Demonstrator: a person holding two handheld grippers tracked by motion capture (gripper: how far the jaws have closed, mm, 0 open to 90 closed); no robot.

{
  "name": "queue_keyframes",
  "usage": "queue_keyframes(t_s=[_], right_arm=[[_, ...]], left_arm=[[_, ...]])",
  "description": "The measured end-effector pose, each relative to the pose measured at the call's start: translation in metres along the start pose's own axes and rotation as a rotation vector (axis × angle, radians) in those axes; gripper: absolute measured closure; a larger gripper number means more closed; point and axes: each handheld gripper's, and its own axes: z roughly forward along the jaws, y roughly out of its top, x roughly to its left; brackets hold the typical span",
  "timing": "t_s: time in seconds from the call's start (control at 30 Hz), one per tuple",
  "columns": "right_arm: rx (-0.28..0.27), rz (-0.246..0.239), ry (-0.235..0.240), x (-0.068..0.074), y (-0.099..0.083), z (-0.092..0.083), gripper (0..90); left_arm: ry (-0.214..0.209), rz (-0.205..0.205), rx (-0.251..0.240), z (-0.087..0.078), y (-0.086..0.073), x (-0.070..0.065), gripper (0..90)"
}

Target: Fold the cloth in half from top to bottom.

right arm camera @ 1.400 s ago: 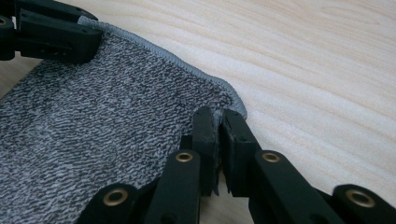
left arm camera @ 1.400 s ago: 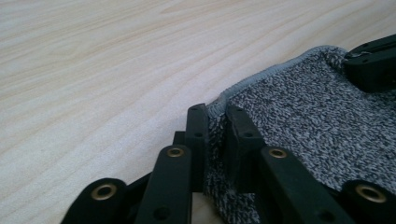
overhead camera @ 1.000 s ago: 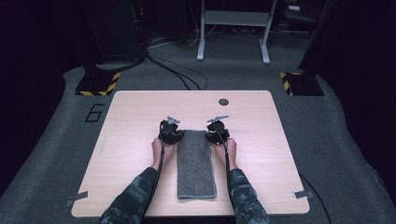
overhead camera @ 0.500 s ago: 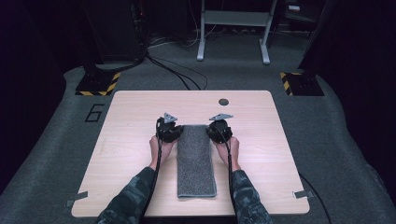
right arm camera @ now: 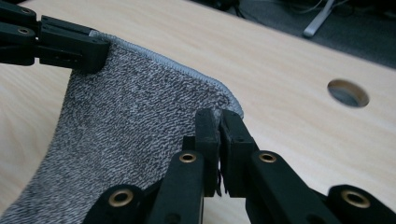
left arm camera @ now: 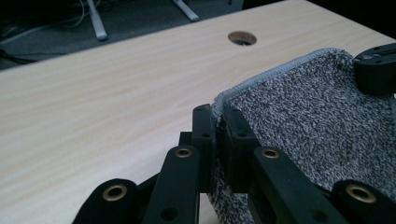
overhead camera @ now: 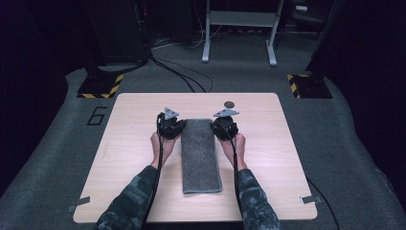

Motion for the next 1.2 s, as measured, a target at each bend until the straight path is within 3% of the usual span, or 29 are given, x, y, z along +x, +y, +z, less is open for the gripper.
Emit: queue_keyframes(t_s=[0.13,0.3,0.73,1.2], right_arm=[[-0.050,-0.011,-0.006,-0.003,0.013,-0.009,86.6],[-0.078,-0.012,-0.003,-0.001,0.012,-0.019,86.6],[-0.097,-0.036,0.029,0.009,-0.017,-0.038,86.2],[-0.078,-0.073,0.039,0.024,-0.055,-0.053,86.0]], left_arm=[[0.011,0.019,-0.031,-0.007,0.010,-0.002,84.5],[-0.009,0.039,-0.045,-0.017,0.010,-0.007,84.5],[-0.063,0.066,-0.051,-0.030,-0.009,-0.025,84.3],[-0.126,0.082,-0.016,-0.044,-0.036,-0.039,83.9]])
